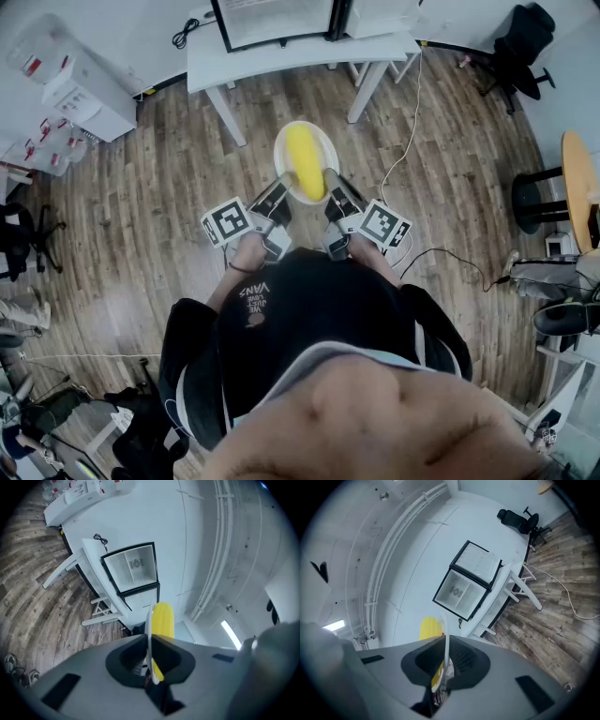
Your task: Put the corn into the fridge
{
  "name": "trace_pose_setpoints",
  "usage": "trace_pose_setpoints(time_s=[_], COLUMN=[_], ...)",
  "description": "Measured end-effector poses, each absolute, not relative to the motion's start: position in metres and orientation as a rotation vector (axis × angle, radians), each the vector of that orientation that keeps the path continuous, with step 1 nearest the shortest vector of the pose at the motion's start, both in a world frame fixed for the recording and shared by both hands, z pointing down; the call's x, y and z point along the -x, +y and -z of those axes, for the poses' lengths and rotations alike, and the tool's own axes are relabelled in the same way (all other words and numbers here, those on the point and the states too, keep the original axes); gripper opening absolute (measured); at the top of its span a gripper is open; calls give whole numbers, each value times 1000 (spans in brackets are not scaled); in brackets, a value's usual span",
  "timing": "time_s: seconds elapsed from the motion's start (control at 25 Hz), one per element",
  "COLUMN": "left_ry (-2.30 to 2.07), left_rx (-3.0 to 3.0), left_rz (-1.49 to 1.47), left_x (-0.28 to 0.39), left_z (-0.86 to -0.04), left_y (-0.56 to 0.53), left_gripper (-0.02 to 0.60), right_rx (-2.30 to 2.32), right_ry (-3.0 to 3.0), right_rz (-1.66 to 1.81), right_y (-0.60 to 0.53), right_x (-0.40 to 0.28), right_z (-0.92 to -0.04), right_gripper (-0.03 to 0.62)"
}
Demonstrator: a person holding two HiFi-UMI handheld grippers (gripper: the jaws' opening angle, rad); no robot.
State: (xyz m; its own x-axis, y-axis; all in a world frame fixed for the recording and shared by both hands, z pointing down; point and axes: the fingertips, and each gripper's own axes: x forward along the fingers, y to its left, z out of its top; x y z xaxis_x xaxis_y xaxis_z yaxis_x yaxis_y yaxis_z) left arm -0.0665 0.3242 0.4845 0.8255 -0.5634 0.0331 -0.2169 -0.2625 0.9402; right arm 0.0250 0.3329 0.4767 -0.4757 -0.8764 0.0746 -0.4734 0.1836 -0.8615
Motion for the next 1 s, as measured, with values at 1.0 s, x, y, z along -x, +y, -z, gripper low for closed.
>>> trace_pose_setpoints(time_s=[1.0], left_ry=[-558], left_rx=[-1824], left_rz=[447], left_x=[43], left_z=[-478], left_y=[326], left_gripper=[34], right_rx=[1216], right_ry=[2022], right_rz=[1246], right_y=[332], right_x=[-42], right_z=[-479], right_gripper=[28])
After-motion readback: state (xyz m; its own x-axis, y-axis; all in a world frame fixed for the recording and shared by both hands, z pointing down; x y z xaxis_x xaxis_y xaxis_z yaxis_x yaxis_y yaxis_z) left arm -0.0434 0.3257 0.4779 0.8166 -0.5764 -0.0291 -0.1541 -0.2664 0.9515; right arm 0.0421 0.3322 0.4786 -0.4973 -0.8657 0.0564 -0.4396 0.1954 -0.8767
